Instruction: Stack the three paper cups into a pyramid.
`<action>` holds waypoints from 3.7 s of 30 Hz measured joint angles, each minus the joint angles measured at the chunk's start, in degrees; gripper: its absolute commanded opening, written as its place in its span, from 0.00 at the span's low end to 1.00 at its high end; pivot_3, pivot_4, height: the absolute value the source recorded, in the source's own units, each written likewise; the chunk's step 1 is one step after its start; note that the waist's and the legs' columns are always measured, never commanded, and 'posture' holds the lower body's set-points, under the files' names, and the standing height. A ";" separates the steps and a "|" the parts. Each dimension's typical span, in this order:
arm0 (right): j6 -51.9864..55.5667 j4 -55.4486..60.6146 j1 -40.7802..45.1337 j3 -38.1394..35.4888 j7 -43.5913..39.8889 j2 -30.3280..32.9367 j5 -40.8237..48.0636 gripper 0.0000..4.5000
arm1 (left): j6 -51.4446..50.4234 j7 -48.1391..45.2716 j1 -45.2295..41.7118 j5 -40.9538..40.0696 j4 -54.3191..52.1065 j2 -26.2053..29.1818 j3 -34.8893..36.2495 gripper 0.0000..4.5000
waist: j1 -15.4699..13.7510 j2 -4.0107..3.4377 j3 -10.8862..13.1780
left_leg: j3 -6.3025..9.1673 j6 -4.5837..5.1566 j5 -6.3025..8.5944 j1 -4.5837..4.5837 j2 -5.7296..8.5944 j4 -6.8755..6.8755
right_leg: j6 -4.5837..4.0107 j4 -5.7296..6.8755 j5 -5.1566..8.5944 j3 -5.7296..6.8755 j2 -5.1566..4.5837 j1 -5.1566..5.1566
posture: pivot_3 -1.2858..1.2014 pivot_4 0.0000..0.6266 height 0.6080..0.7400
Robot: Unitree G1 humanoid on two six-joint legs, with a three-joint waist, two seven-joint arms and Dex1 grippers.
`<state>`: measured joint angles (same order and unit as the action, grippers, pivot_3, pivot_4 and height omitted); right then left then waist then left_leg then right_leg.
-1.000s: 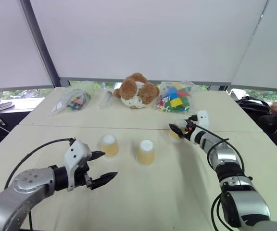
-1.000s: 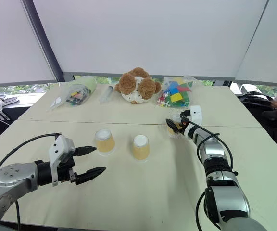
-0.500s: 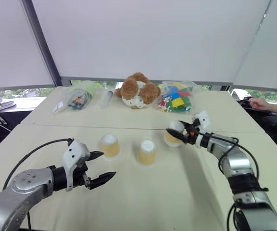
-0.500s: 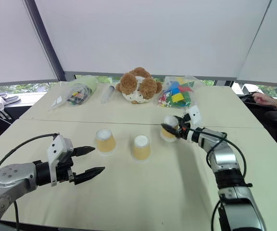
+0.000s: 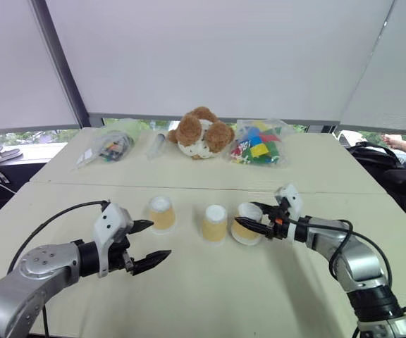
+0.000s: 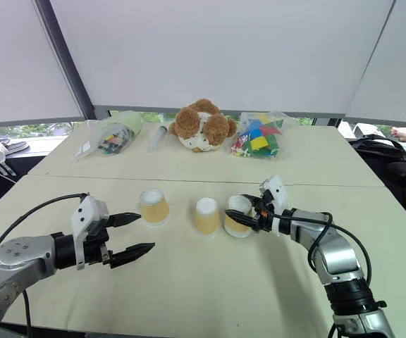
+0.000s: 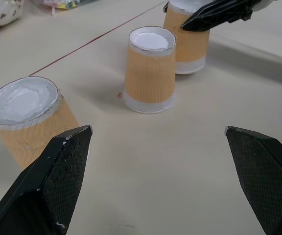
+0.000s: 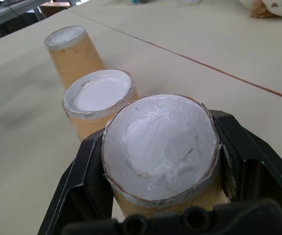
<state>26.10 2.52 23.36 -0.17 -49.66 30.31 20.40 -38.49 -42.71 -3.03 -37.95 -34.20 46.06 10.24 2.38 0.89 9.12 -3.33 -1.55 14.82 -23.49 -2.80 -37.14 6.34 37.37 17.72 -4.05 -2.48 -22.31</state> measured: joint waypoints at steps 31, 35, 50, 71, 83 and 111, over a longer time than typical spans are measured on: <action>9.66 14.48 -7.47 -8.01 1.12 8.67 8.75 0.99 | -1.19 -1.07 -4.67 -1.73 13.36 0.17 7.89 1.00 | -0.22 0.05 0.02 | 0.04 0.00 0.00 0.00 0.00 0.00 | 0.00 0.01 0.00 0.03 0.03 -0.01 | 0.52 0.24 1.00; 18.76 22.69 -5.33 -12.44 4.28 9.87 17.41 0.99 | 1.48 -3.89 -9.36 -0.25 22.61 1.22 8.86 1.00 | -0.06 0.06 0.02 | 0.05 0.00 0.00 0.01 0.01 -0.01 | 0.00 0.00 0.00 0.03 0.03 0.01 | 0.52 0.24 1.00; 32.68 31.09 -2.45 -15.35 5.67 19.75 34.00 0.99 | 26.69 -18.33 -27.53 17.62 49.47 -5.49 -9.22 1.00 | -1.59 0.13 0.03 | -0.01 0.01 0.00 -0.10 0.05 -0.05 | 0.01 -0.08 0.00 0.03 -0.01 -0.03 | 0.52 0.24 1.00; 31.15 32.25 -3.91 -10.71 8.21 20.69 33.31 1.00 | 41.57 -25.03 -43.72 25.09 77.04 -18.09 -12.94 0.47 | -1.70 0.14 0.03 | 0.36 0.03 -0.01 -0.81 0.05 -0.50 | 0.04 0.08 -0.02 0.25 0.15 -0.41 | 0.52 0.24 1.00; 28.16 28.18 -10.26 -16.37 6.00 27.07 28.87 1.00 | 25.45 -33.53 -67.61 22.46 77.01 -19.45 -11.59 0.47 | -3.38 0.27 0.11 | 0.51 0.16 0.07 -1.02 0.14 -0.99 | 0.07 0.06 0.00 0.41 0.19 -0.17 | 0.52 0.24 1.00; 32.12 37.95 -21.20 -27.98 17.31 24.44 37.25 1.00 | 27.78 -38.37 -68.92 27.45 84.72 -37.63 -19.15 0.47 | -1.77 0.26 0.12 | 0.81 0.18 0.08 -1.00 -0.12 -0.90 | 0.07 0.19 0.01 -0.05 0.84 -0.29 | 0.52 0.24 1.00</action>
<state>58.23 40.47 2.15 -28.15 -32.35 54.74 57.65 -10.71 -81.08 -71.94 -10.51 50.52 8.43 -8.90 0.61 1.15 9.23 -2.51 -1.37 14.91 -24.50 -2.92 -38.04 6.41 37.56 17.74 -4.10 -1.64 -22.60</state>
